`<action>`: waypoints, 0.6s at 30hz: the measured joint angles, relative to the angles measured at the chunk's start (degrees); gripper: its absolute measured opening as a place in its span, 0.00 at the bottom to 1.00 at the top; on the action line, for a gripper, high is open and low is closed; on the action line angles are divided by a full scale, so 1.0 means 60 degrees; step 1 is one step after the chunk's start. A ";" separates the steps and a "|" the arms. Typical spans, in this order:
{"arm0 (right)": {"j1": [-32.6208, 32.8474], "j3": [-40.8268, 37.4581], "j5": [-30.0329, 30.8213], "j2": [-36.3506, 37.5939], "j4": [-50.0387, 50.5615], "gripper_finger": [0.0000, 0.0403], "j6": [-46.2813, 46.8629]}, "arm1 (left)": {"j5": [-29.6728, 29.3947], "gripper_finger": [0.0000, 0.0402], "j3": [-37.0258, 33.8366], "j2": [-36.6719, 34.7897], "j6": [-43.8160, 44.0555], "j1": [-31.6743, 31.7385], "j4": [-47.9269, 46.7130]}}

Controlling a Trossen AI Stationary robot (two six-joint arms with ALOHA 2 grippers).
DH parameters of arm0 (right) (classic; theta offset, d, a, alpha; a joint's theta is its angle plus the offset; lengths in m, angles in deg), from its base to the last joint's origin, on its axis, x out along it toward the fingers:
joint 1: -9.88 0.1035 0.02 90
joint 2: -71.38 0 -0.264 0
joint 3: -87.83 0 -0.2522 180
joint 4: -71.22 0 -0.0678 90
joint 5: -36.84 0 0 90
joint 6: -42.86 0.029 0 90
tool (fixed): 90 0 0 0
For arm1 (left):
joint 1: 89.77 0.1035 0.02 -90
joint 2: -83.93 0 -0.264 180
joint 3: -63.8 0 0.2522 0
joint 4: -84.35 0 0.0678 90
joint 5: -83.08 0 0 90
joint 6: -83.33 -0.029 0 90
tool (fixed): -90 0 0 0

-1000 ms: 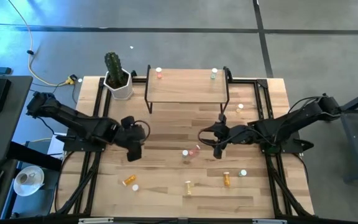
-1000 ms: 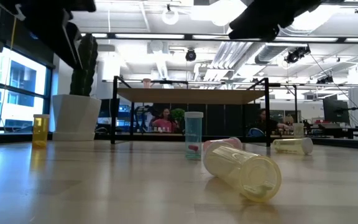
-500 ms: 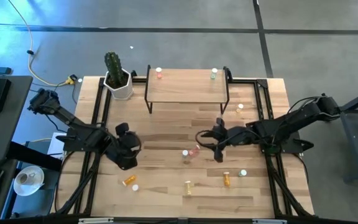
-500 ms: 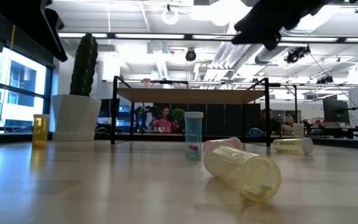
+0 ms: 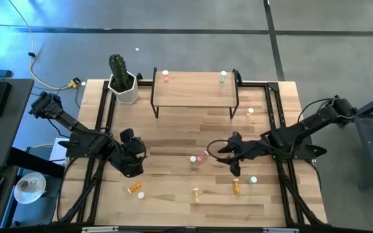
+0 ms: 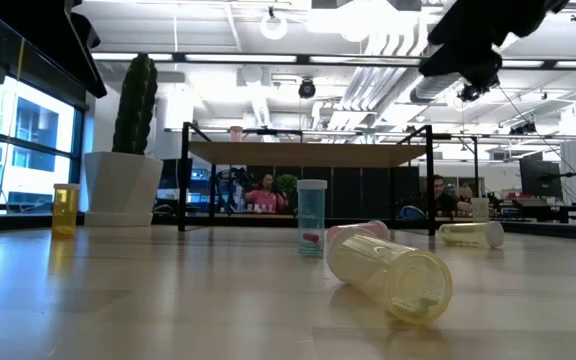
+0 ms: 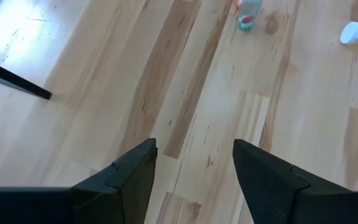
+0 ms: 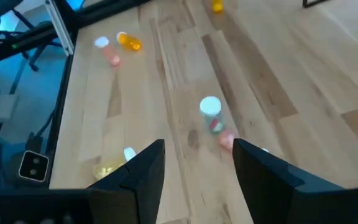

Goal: Pick and place medicine bottles onto shelf by color
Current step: Put the middle yellow pill bottle on the shelf

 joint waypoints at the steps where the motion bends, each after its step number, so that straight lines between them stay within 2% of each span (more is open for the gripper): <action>1: 0.0068 0.0000 0.0173 0.0056 0.0008 0.45 -0.0009 | -0.0002 0.51 0.0000 0.0000 0.0034 0.0000 0.0001; 8: 0.0127 0.0000 0.0734 0.0516 0.0061 0.45 -0.0507 | 0.0089 0.51 0.0000 0.0000 0.0216 0.0000 0.0004; 14: -0.0151 0.0004 0.1647 0.1233 0.0742 0.45 -0.0855 | 0.0173 0.51 0.0000 0.0000 0.0216 0.0000 0.0008; 18: -0.0415 0.0006 0.1890 0.1527 0.1296 0.45 -0.0737 | 0.0173 0.51 0.0000 0.0000 0.0216 0.0004 0.0006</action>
